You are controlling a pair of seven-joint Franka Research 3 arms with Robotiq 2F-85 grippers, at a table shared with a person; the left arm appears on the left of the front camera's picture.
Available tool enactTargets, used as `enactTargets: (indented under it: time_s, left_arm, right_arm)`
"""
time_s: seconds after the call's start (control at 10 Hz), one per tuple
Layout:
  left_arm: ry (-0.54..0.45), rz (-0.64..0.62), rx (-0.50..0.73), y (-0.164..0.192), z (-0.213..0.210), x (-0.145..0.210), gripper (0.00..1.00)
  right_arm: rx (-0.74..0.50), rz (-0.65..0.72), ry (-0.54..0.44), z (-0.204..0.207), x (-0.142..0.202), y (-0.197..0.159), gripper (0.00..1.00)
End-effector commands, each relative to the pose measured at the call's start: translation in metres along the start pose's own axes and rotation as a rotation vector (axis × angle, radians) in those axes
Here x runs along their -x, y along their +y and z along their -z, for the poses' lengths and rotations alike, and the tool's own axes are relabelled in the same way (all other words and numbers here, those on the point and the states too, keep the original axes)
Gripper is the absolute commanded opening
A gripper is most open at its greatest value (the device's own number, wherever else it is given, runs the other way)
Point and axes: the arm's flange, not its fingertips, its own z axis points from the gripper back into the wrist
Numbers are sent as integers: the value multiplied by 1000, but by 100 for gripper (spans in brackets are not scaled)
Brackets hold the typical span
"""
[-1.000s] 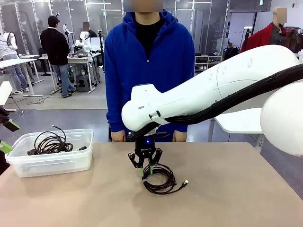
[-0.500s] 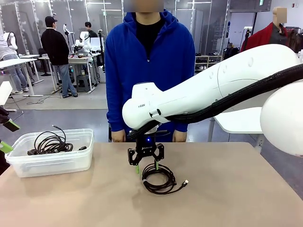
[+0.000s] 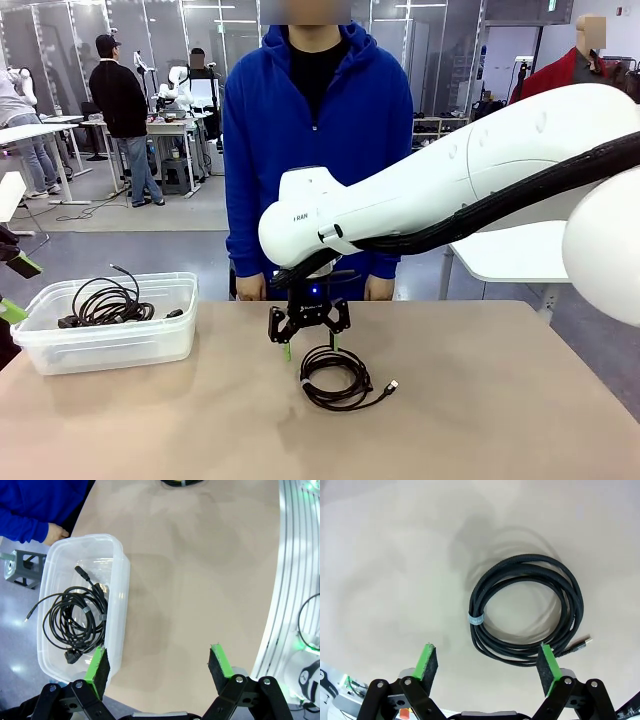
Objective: Organize and store the cables.
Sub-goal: Place the USB Extension Cable into the Organizing box.
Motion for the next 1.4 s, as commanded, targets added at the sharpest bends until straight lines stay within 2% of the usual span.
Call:
enactTargets:
  time_s: [0.0, 0.3, 0.6, 0.7, 0.8, 1.0, 1.1, 1.2, 1.3]
  left_arm:
    - [-1, 1, -2, 0, -1, 0, 100]
    - [-1, 1, -2, 0, -1, 0, 100]
    - [-1, 1, -2, 0, -1, 0, 100]
    - [-1, 1, -2, 0, -1, 0, 100]
    - [-1, 1, -2, 0, -1, 0, 100]
    - [-1, 1, -2, 0, -1, 0, 100]
    - [-1, 1, -2, 0, -1, 0, 100]
    - [-1, 1, -2, 0, -1, 0, 100]
    - [-1, 1, -2, 0, -1, 0, 100]
  right_arm:
    - [3, -22, -20, 0, 17, -7, 100]
    - [9, -83, -55, -8, 42, -28, 100]
    - [-49, -208, -94, -40, 70, -75, 100]
    - [-35, -186, -154, -53, 76, -96, 100]
    - [-49, -202, -129, -65, 84, -116, 100]
    - [-61, -208, -158, -100, 106, -159, 100]
    - [-95, -240, -69, -117, 116, -181, 100]
    - [-124, -217, -111, -134, 126, -198, 100]
    - [-157, -232, -113, -148, 138, -212, 100]
